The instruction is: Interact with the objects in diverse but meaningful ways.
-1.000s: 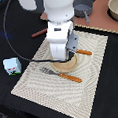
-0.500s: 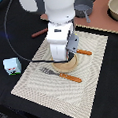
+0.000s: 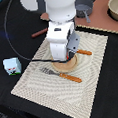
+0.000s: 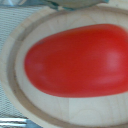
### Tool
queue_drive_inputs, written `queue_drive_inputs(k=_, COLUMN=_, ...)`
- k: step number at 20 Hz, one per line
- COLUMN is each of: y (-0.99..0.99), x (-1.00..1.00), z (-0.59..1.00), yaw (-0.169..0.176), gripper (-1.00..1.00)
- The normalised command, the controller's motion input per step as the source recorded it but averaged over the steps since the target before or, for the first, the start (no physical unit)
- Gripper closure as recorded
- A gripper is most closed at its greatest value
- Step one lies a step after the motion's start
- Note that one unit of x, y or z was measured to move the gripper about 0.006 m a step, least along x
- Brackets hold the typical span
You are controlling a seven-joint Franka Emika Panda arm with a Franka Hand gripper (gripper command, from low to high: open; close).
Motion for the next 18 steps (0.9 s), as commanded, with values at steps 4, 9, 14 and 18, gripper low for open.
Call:
queue_drive_inputs(k=4, y=0.61, x=0.00, z=0.32, yaw=0.038, gripper=-1.00)
queue_drive_inputs(k=9, y=0.66, x=0.00, z=0.26, yaw=0.048, gripper=-1.00)
queue_drive_inputs(k=14, y=0.64, x=-0.12, z=0.15, yaw=0.062, gripper=-1.00)
queue_drive_inputs(k=18, y=0.64, x=-0.19, z=0.12, yaw=0.068, gripper=-1.00)
